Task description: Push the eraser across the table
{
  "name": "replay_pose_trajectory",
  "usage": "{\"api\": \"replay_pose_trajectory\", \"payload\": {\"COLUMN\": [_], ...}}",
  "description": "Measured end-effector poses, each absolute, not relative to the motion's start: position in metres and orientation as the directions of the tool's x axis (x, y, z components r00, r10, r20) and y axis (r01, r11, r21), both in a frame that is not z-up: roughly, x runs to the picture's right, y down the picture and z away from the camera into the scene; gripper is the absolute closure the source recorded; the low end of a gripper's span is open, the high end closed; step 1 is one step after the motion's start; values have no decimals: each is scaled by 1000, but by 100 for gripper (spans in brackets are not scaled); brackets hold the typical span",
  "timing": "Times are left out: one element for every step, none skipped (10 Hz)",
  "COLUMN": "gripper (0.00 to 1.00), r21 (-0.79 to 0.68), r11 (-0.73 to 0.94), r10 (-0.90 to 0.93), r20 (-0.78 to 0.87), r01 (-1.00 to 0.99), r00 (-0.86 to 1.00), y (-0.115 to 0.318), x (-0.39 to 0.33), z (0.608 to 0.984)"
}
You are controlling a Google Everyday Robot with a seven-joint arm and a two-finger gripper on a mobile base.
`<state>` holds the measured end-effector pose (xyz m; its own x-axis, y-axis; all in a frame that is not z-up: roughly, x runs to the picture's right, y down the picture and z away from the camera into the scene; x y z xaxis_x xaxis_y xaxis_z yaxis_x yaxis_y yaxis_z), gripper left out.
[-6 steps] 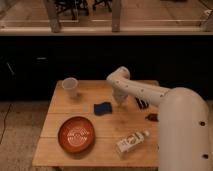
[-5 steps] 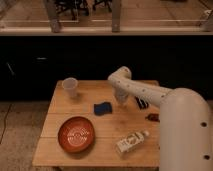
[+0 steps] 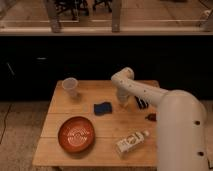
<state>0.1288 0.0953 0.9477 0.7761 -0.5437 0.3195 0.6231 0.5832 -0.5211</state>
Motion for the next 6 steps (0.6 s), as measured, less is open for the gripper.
{"api": "replay_pose_trajectory", "payload": {"gripper": [100,100,100,100,100,100], "r21": [-522,-521,-521,-501,-478,-451], "r11": [583,582,584,607,643,672], "r10": [-544,-545,-544,-535,-521,-513], "r20": [319,319,319,316,300,288], "r01": [623,624,623,616,598,587], "r00": [776,776,776,784,799,809], "y": [95,94,94,91,86,78], "x": [129,129,130,134,151,159], "z": [947,946,945,944,937,930]}}
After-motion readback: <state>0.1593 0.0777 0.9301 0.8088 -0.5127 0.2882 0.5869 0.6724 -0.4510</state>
